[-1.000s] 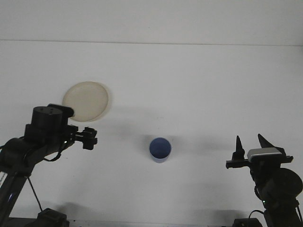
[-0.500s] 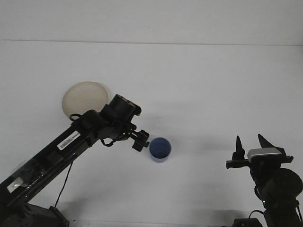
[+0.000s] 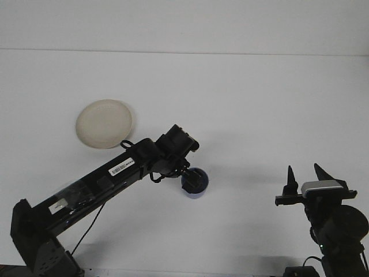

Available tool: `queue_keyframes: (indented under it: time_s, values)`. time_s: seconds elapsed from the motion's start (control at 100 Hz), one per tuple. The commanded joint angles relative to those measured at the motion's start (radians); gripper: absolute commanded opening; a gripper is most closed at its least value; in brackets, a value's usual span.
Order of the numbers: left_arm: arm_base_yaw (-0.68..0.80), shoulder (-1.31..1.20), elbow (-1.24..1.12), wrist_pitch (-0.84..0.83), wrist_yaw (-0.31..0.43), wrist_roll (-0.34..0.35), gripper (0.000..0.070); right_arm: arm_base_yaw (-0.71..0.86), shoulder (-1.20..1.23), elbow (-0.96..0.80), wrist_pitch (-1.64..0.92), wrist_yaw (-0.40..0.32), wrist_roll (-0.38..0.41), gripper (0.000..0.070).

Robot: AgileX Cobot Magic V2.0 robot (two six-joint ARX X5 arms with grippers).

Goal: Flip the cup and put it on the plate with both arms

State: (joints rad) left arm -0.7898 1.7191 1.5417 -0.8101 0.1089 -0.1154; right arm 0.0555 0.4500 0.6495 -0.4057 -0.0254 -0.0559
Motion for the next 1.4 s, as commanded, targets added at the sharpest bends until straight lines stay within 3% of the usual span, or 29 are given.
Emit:
queue_keyframes:
  time_s: [0.0, 0.51, 0.57, 0.69, 0.77, 0.95, 1.25, 1.39]
  values:
    - [-0.009, 0.037, 0.023, 0.006, 0.004, 0.002, 0.0472, 0.0, 0.003, 0.008, 0.012, 0.0, 0.004, 0.0445]
    - [-0.009, 0.161, 0.023, 0.023, 0.004, 0.009, 0.0443, 0.0, 0.002, 0.008, 0.011, 0.0, 0.004, 0.0445]
    - [-0.009, 0.161, 0.023, 0.024, 0.004, 0.012, 0.0366, 0.0, 0.002, 0.008, 0.011, 0.0, 0.004, 0.0445]
    - [-0.018, 0.161, 0.023, 0.027, 0.004, 0.024, 0.01, 0.0, 0.002, 0.008, 0.01, 0.0, 0.004, 0.0445]
    - [-0.018, 0.161, 0.023, 0.024, 0.004, 0.029, 0.0, 0.0, 0.002, 0.008, 0.01, 0.0, 0.004, 0.0445]
    - [-0.017, 0.161, 0.04, 0.002, 0.003, 0.035, 0.0005, 0.0, 0.002, 0.008, 0.01, 0.0, 0.004, 0.0445]
    - [0.1, 0.161, 0.316, -0.22, -0.043, 0.1, 0.0005, 0.0, 0.002, 0.008, 0.01, 0.0, 0.004, 0.0445]
    - [0.216, 0.161, 0.457, -0.278, -0.114, 0.116, 0.0005, 0.0, 0.002, 0.008, 0.01, 0.0, 0.004, 0.0445]
